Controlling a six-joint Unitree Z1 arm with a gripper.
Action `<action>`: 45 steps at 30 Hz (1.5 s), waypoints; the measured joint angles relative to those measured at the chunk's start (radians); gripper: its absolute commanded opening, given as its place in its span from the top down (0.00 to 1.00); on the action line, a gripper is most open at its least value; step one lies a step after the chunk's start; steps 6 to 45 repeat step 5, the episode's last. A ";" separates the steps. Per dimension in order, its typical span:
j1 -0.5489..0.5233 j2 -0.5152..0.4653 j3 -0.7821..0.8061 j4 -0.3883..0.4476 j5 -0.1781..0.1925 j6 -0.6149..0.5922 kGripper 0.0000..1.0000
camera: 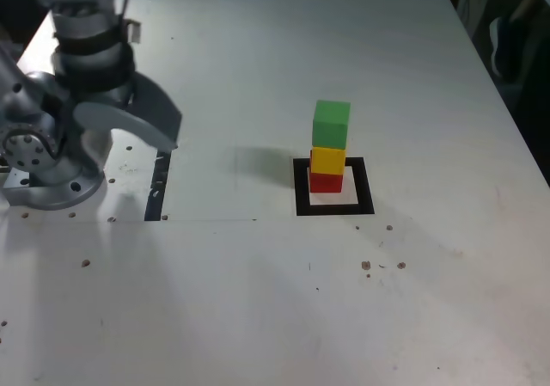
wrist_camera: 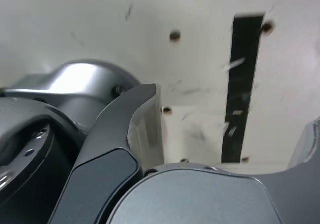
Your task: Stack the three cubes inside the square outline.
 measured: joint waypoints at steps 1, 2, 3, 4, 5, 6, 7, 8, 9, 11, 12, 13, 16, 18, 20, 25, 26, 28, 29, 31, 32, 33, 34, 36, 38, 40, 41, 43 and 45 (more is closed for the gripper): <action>0.000 -0.013 0.008 -0.011 -0.009 0.000 0.01; 0.000 -0.024 0.013 -0.021 -0.017 0.001 0.00; 0.000 -0.035 0.020 -0.033 -0.023 0.002 0.00; 0.000 -0.042 0.025 -0.039 -0.029 0.003 0.00; 0.000 -0.044 0.027 -0.040 -0.038 0.003 0.00; 0.000 -0.044 0.027 -0.040 -0.038 0.003 0.00; 0.000 -0.044 0.027 -0.040 -0.038 0.003 0.00; 0.000 -0.044 0.027 -0.040 -0.038 0.003 0.00; 0.000 -0.044 0.027 -0.040 -0.038 0.003 0.00; 0.000 -0.044 0.027 -0.040 -0.038 0.003 0.00; 0.000 -0.044 0.027 -0.040 -0.038 0.003 0.00; 0.000 -0.044 0.027 -0.040 -0.038 0.003 0.00; 0.000 -0.044 0.027 -0.040 -0.038 0.003 0.00; 0.000 -0.044 0.027 -0.040 -0.038 0.003 0.00; 0.000 -0.044 0.027 -0.040 -0.038 0.003 0.00; 0.000 -0.044 0.027 -0.040 -0.038 0.003 0.00; 0.000 -0.044 0.027 -0.040 -0.038 0.003 0.00; 0.000 -0.044 0.027 -0.040 -0.038 0.003 0.00; 0.000 -0.044 0.027 -0.040 -0.038 0.003 0.00; 0.000 -0.044 0.027 -0.040 -0.038 0.003 0.00; 0.000 -0.044 0.027 -0.040 -0.038 0.003 0.00; 0.000 -0.044 0.027 -0.040 -0.038 0.003 0.00; 0.000 -0.044 0.027 -0.040 -0.038 0.003 0.00; 0.000 -0.044 0.027 -0.040 -0.038 0.003 0.00; 0.000 -0.044 0.027 -0.040 -0.038 0.003 0.00; 0.000 -0.044 0.027 -0.040 -0.038 0.003 0.00; 0.000 -0.044 0.027 -0.040 -0.038 0.003 0.00; 0.000 -0.044 0.027 -0.040 -0.038 0.003 0.00; 0.000 -0.044 0.027 -0.040 -0.038 0.003 0.00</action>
